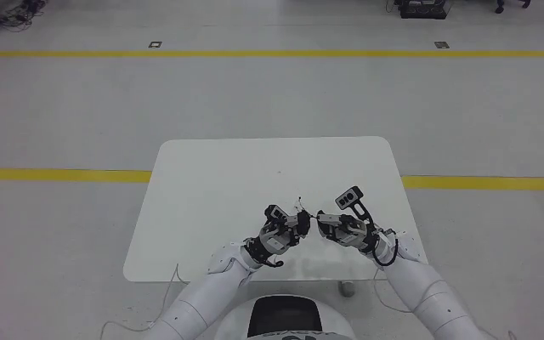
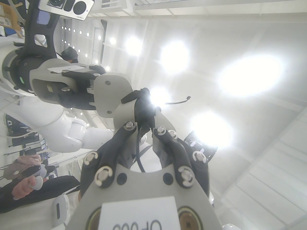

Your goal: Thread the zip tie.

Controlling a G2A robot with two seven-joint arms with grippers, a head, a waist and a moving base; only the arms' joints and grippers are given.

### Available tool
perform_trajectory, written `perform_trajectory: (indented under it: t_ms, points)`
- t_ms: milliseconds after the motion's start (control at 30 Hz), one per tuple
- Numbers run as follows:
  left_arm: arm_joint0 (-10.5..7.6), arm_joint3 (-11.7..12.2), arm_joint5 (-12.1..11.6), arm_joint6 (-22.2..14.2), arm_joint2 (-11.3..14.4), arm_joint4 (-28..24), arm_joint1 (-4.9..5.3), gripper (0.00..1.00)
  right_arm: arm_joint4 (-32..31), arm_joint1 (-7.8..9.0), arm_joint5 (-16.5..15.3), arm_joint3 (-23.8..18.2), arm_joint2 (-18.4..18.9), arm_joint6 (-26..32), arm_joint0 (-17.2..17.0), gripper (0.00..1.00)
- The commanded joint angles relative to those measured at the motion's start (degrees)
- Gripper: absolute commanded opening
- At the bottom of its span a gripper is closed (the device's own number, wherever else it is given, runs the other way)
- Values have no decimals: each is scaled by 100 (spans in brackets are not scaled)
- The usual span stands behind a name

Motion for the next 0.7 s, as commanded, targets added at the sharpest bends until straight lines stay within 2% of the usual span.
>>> perform_trajectory:
  t_ms: [0,667]
  points:
    - [0,0,0,0,0,0,0,0,-17,-3,-13,25,6,0,0,0]
    - [0,0,0,0,0,0,0,0,-89,-6,-6,84,179,0,-85,0]
